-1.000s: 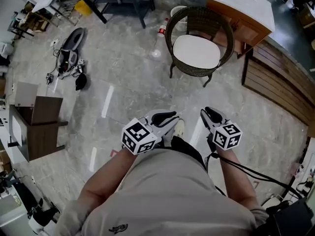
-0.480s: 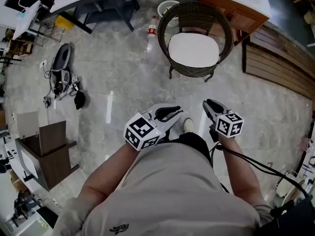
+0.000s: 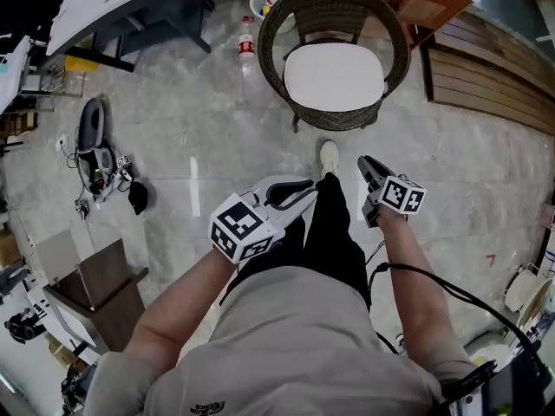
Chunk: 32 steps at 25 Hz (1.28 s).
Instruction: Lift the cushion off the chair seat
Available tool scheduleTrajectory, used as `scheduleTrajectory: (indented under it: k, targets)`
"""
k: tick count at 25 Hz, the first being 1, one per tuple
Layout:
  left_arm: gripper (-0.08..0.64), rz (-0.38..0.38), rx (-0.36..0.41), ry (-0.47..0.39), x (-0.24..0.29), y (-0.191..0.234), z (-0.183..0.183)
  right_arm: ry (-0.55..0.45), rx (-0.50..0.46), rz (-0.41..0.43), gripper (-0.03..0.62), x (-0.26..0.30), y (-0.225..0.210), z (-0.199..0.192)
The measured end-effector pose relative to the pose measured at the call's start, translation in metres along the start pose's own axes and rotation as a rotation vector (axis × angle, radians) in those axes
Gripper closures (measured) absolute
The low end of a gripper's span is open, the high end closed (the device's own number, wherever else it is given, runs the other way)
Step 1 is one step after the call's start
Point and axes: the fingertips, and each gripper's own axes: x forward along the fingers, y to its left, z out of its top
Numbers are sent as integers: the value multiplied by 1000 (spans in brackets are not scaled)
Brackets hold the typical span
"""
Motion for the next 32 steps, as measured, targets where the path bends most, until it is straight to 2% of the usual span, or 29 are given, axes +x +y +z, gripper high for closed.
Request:
scheduleTrajectory:
  k: [5,12,16,25,32]
  targets:
    - [503,10,-1,59,34,37,0,-64,204,27,499,57,-54,13]
    - [503,-7,-31,103,84,75,10,-116,402,10,482,118,-130,31]
    - [503,-15,-34,114,113,100,15,-109,437,3,473,150,-162,39]
    - [503,-65,-63,122,156,128,23,-122,478,-48,456,193,-225,59]
    - [503,-76,-105,122,178,143,28,-116,440,-99,443,199,-269,77]
